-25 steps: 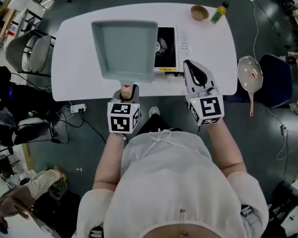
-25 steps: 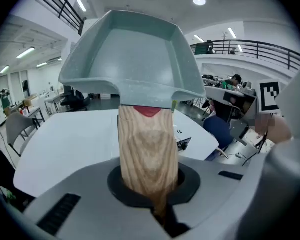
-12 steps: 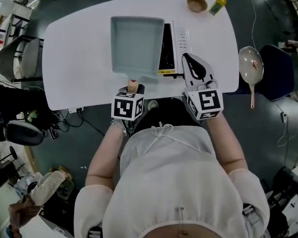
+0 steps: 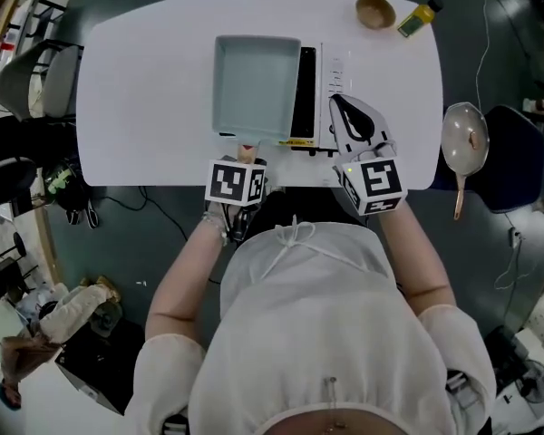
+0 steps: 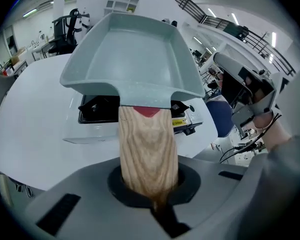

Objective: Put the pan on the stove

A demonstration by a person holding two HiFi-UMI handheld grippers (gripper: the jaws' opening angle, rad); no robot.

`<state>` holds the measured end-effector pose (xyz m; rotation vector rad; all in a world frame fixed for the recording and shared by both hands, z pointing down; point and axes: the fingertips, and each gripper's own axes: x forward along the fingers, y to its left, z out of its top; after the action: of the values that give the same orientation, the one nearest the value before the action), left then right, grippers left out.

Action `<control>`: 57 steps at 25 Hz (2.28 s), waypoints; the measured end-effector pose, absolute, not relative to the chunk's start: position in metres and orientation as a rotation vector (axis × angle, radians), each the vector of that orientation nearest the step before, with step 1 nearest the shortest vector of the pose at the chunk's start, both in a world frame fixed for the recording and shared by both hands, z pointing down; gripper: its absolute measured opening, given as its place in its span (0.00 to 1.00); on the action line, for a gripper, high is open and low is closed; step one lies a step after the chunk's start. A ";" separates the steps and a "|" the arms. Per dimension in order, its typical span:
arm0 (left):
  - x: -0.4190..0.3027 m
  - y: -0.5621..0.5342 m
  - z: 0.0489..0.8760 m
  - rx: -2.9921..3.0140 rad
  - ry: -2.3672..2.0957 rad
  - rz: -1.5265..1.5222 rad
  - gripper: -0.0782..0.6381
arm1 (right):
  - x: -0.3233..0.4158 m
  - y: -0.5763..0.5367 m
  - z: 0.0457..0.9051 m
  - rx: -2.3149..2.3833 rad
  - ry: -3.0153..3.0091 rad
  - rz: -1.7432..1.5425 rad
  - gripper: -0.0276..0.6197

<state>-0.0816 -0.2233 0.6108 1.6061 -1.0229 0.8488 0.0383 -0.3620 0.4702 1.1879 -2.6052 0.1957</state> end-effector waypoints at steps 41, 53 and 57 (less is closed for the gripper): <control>-0.093 -0.264 0.566 1.687 -1.071 0.907 0.53 | 0.025 -0.387 0.483 1.174 -2.575 0.257 0.05; -0.130 -0.289 0.491 2.018 -1.324 0.855 0.17 | 0.008 -0.351 0.442 1.399 -2.556 0.145 0.05; -0.134 -0.296 0.468 2.130 -1.313 0.739 0.14 | 0.010 -0.337 0.431 1.464 -2.547 0.113 0.05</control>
<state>-0.1340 -0.2962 0.4685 2.1302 -1.3131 0.7386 0.0100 -0.3371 0.4307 1.4639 -2.5467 0.1134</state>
